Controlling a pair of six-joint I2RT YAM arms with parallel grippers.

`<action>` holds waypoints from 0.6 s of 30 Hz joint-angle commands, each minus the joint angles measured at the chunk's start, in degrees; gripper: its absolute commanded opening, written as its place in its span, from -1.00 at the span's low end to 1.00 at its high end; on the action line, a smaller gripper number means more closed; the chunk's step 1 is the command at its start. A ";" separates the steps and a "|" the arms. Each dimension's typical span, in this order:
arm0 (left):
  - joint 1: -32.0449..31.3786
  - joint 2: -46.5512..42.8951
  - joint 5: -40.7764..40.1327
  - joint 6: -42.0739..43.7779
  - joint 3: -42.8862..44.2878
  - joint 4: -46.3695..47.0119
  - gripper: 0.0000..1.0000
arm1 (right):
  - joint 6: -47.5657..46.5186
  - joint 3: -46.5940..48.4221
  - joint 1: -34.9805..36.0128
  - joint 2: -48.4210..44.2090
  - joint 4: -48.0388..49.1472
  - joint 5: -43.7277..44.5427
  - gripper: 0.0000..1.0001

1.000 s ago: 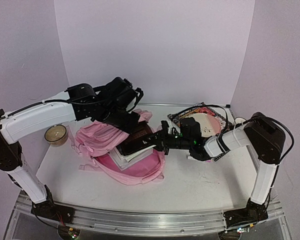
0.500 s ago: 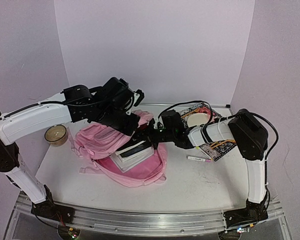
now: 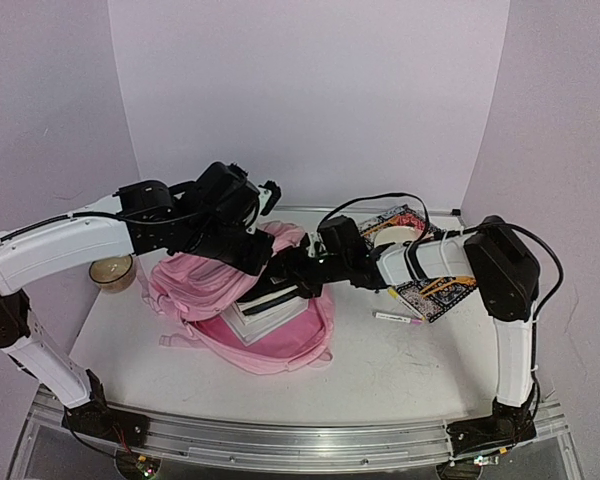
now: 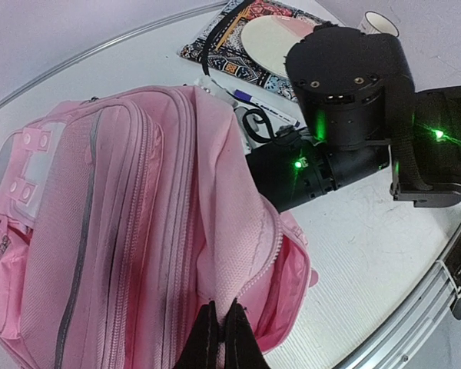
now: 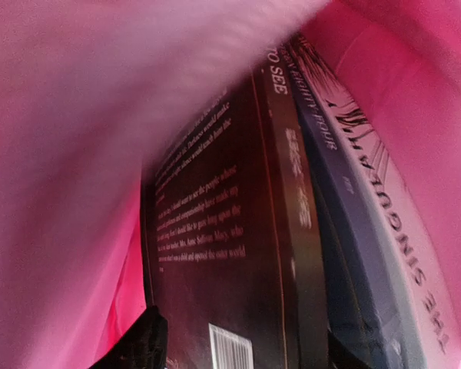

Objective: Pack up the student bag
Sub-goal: Place the book in the largest pocket of the bag, then place the largest pocket of the bag in the student bag.

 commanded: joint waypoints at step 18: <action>-0.49 -3.97 -0.61 -2.51 -5.99 8.83 -0.15 | -16.05 -17.85 0.21 -25.14 -15.34 16.09 0.55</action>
